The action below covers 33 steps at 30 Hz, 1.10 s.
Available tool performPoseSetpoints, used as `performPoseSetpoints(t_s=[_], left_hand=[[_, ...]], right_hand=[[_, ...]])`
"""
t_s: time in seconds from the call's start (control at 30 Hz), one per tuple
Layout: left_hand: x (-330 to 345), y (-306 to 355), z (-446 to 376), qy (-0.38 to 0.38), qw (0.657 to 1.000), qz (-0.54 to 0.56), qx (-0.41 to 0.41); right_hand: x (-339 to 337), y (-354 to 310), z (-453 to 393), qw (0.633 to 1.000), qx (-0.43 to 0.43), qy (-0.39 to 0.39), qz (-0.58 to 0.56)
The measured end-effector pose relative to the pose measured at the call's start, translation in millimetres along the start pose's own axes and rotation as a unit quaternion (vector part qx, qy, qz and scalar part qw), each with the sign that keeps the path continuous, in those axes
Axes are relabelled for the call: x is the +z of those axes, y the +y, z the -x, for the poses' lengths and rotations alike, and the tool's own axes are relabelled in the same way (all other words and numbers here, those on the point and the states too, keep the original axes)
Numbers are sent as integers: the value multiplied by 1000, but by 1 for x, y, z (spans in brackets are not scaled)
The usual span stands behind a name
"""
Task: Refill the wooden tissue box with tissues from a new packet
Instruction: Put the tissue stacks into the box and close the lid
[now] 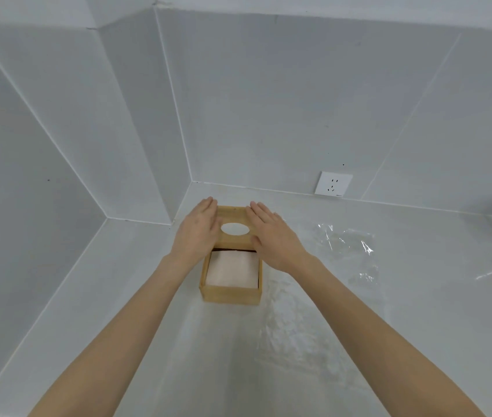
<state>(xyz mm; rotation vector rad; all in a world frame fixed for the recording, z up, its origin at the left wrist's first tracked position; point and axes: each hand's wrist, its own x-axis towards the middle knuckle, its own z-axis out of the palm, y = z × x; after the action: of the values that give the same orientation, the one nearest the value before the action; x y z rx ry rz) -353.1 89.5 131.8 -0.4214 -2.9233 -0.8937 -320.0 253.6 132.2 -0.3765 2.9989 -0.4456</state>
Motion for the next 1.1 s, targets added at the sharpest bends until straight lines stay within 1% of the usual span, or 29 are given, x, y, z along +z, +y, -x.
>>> performPoseSetpoints(t_s=[0.13, 0.2, 0.4, 0.5, 0.57, 0.67, 0.77, 0.97, 1.1], left_hand=[[4, -1, 11, -38, 993, -104, 52], [7, 3, 17, -52, 992, -110, 46], [8, 2, 30, -52, 992, -113, 39], [7, 1, 39, -41, 993, -103, 46], [9, 0, 48, -31, 994, -93, 48], [15, -3, 64, 7, 995, -84, 55], [23, -7, 82, 39, 992, -98, 61], [39, -13, 108, 50, 992, -106, 50], [46, -13, 121, 42, 991, -118, 37]], right_hand=[[0, 2, 6, 1000, 1, 0, 18], [1, 2, 9, 999, 5, 5, 31], [4, 0, 23, 999, -1, 14, 53], [7, -4, 31, 999, -7, 25, 41], [10, -7, 36, 999, -13, 43, 8], [15, -12, 45, 995, -28, 87, -33], [25, -15, 54, 992, -39, 117, -41], [46, -19, 68, 991, -26, 114, -62], [63, -20, 79, 994, -25, 106, -22]])
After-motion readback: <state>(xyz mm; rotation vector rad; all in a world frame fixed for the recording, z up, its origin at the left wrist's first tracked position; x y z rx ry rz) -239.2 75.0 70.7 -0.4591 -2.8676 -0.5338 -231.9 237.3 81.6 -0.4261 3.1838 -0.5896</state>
